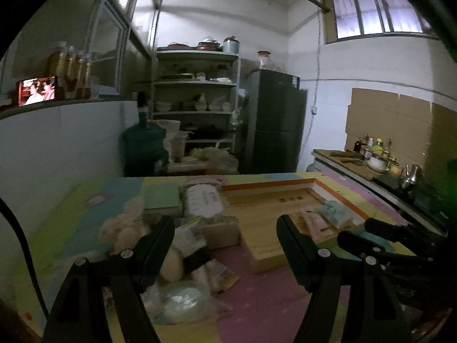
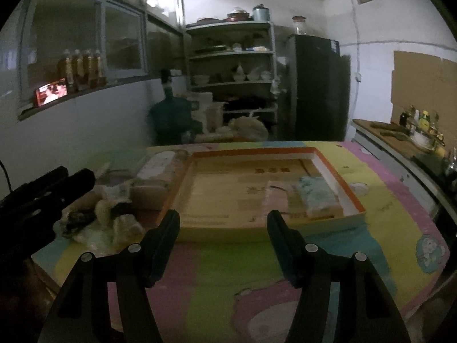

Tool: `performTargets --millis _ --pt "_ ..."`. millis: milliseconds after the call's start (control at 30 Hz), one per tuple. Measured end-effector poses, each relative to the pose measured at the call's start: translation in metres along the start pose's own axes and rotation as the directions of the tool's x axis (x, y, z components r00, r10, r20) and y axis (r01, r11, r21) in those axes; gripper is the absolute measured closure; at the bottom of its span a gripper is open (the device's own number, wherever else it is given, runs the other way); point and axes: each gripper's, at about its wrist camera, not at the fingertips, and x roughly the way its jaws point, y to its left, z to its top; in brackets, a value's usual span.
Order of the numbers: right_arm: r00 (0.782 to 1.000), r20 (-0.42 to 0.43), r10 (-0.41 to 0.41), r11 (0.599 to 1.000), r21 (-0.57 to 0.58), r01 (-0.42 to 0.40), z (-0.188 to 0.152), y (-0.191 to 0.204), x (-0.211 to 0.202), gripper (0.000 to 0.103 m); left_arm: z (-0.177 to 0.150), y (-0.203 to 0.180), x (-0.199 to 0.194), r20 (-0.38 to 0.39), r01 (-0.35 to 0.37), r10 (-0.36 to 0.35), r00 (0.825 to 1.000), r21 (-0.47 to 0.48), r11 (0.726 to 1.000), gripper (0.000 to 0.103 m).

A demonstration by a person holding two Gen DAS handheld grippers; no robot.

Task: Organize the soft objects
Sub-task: 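Withdraw both open tools from the tray back toward the pile of soft items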

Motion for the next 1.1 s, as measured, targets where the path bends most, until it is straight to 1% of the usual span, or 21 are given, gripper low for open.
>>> performTargets --millis 400,567,900,1100 --pt "0.997 0.020 0.069 0.997 -0.047 -0.068 0.000 0.055 -0.009 0.037 -0.015 0.040 -0.025 0.020 -0.069 0.070 0.997 -0.036 0.997 0.030" --pt "0.995 0.011 0.101 0.993 -0.061 -0.100 -0.001 0.074 -0.007 0.037 -0.017 0.054 -0.033 0.023 -0.089 0.090 0.996 -0.047 0.995 0.030" --pt "0.991 -0.001 0.132 0.988 -0.077 -0.132 -0.007 0.096 -0.002 0.037 -0.026 0.085 -0.049 0.044 -0.132 0.136 0.990 -0.082 0.988 0.030" --pt "0.991 -0.004 0.133 0.988 -0.084 -0.133 -0.012 0.106 0.001 0.036 -0.036 0.108 -0.062 0.088 -0.146 0.156 0.984 -0.104 0.984 0.030"
